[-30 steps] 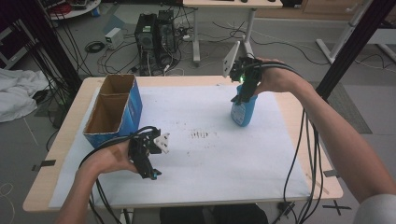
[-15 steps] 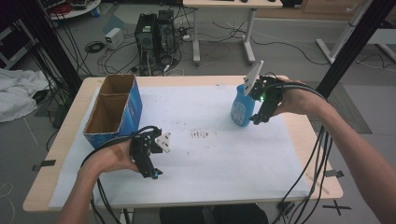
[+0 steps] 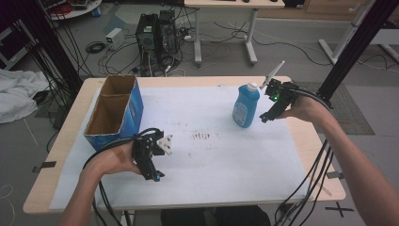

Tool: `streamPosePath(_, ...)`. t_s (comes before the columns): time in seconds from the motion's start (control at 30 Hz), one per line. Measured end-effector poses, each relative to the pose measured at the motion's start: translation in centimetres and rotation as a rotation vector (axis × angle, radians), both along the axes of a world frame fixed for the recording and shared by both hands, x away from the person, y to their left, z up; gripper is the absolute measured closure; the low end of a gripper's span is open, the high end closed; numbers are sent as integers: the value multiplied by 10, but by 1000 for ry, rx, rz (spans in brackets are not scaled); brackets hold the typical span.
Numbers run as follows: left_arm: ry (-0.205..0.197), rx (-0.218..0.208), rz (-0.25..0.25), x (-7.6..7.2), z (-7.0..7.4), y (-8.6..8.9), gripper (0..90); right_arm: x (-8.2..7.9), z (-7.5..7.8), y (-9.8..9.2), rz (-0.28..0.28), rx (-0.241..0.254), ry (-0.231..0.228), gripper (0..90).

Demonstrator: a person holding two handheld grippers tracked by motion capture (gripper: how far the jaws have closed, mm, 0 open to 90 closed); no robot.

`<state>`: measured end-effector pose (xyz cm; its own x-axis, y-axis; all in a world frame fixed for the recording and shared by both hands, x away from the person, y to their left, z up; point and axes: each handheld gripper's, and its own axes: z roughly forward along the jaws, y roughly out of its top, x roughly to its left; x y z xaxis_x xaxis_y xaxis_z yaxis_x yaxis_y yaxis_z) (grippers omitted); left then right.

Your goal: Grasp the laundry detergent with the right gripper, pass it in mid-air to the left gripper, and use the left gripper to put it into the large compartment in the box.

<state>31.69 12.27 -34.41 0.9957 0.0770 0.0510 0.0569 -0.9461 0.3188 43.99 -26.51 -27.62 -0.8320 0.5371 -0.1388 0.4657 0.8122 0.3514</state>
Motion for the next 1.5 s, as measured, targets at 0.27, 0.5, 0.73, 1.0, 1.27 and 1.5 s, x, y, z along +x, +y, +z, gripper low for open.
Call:
streamPosePath(0.27, -1, -6, 1, 0, -1, 1, 173, 10, -18, 5, -117, 83, -25, 116)
streamPosePath(0.5, 3, -12, 7, -1, -4, 2, 173, 15, -27, 8, -190, 127, -110, 116)
streamPosePath(0.73, 6, -16, 9, -1, -7, 3, 173, 18, -35, 12, -254, 207, -187, 116)
streamPosePath(1.0, 4, -27, 16, -2, -8, 5, 173, 24, -50, 18, -301, 264, -206, 117)
streamPosePath(1.27, 7, -26, 19, -3, -10, 7, 173, 24, -63, 21, -339, 313, -204, 117)
streamPosePath(1.5, 7, -23, 22, -3, -11, 7, 173, 25, -67, 22, -349, 341, -220, 118)
